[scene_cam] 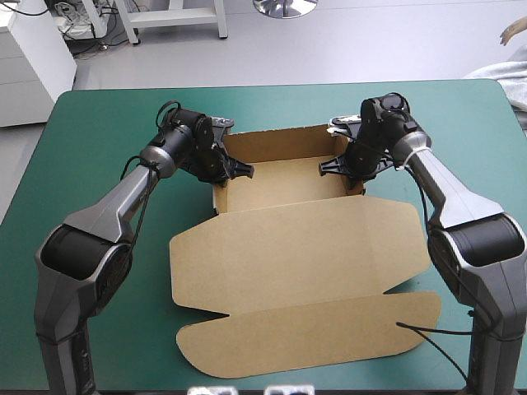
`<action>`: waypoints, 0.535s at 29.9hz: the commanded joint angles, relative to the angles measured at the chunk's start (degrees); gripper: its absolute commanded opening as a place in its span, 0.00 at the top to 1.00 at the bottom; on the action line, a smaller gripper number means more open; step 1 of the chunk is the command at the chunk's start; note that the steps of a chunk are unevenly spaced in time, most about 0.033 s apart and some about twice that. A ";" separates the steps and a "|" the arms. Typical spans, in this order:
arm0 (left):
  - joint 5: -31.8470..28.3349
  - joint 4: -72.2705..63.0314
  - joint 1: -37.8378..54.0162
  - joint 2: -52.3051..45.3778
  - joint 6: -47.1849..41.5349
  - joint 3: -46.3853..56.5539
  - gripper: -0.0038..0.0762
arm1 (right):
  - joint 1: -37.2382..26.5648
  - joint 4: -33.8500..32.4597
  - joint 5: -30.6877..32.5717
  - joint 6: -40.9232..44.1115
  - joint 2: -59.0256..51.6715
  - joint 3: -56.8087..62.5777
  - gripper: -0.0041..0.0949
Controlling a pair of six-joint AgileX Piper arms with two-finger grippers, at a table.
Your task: Fold the box
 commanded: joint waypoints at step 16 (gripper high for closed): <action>9.57 -2.54 0.64 -1.33 5.49 -3.84 0.22 | -0.72 2.57 0.48 -1.42 -1.82 -1.91 0.19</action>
